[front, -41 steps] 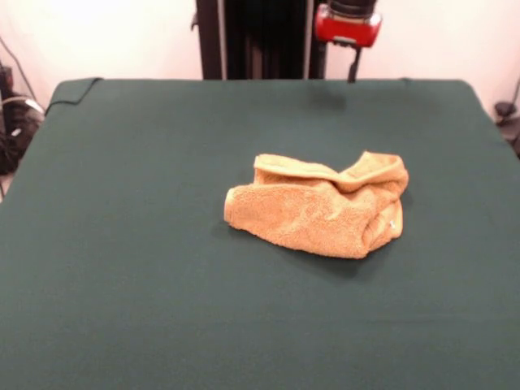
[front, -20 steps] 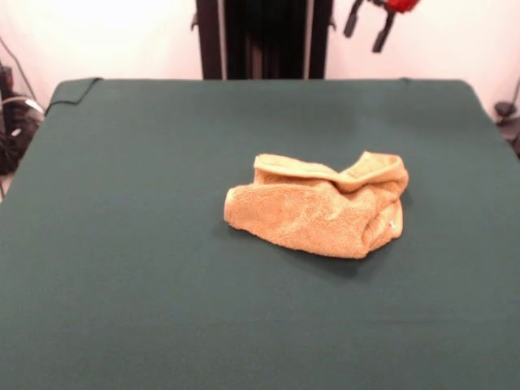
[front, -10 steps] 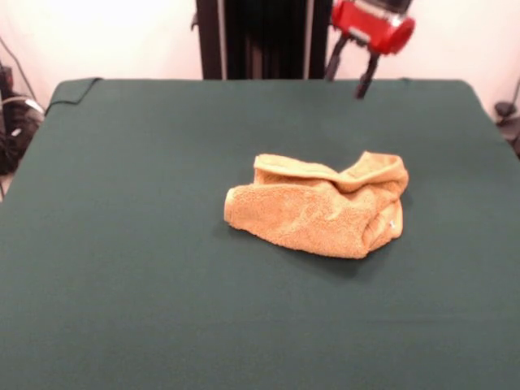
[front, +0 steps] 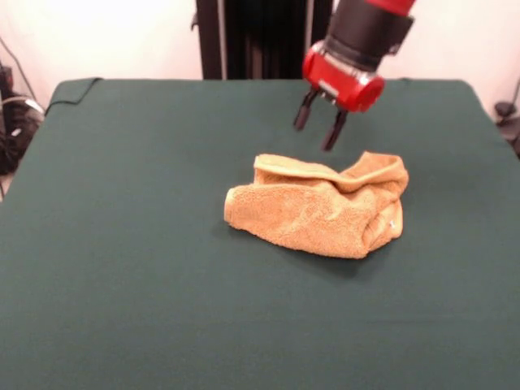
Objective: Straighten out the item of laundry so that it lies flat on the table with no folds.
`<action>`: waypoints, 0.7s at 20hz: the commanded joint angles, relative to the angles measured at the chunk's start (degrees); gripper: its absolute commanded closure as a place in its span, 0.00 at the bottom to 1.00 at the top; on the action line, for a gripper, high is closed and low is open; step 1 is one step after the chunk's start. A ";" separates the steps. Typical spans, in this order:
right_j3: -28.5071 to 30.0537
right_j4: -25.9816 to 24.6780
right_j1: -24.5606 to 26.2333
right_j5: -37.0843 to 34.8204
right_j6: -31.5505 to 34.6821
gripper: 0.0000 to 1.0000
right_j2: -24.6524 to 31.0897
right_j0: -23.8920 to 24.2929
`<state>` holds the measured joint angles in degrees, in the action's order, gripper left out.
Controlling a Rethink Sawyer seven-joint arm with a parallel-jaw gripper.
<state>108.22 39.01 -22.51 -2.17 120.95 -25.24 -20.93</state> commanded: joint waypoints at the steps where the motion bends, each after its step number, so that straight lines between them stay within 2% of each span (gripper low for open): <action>1: -7.79 3.24 6.94 4.05 12.85 0.00 7.96 2.91; 6: -8.31 0.86 7.12 8.54 13.39 0.00 12.07 6.49; 14: -4.32 -3.71 2.10 14.61 16.18 0.00 19.11 11.40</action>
<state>104.94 37.26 -18.21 7.95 120.95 -18.30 -11.24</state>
